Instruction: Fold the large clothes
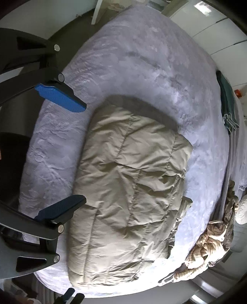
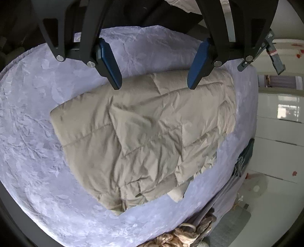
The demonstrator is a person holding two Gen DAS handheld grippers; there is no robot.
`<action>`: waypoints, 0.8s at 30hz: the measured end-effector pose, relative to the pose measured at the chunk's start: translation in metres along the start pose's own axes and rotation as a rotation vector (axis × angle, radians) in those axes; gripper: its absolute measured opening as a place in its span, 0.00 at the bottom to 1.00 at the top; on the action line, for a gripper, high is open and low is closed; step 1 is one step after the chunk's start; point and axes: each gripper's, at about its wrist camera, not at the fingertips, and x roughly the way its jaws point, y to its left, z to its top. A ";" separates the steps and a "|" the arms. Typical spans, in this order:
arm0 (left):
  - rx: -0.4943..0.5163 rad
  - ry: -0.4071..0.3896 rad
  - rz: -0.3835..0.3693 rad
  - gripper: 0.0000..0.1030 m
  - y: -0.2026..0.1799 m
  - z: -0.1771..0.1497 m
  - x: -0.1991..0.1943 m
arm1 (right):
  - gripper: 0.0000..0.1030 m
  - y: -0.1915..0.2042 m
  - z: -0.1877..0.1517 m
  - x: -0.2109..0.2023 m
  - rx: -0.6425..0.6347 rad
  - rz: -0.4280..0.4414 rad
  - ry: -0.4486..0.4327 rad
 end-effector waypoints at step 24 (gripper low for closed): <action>0.131 0.006 -0.038 1.00 0.040 0.070 0.031 | 0.84 0.082 0.002 0.054 0.010 -0.025 -0.014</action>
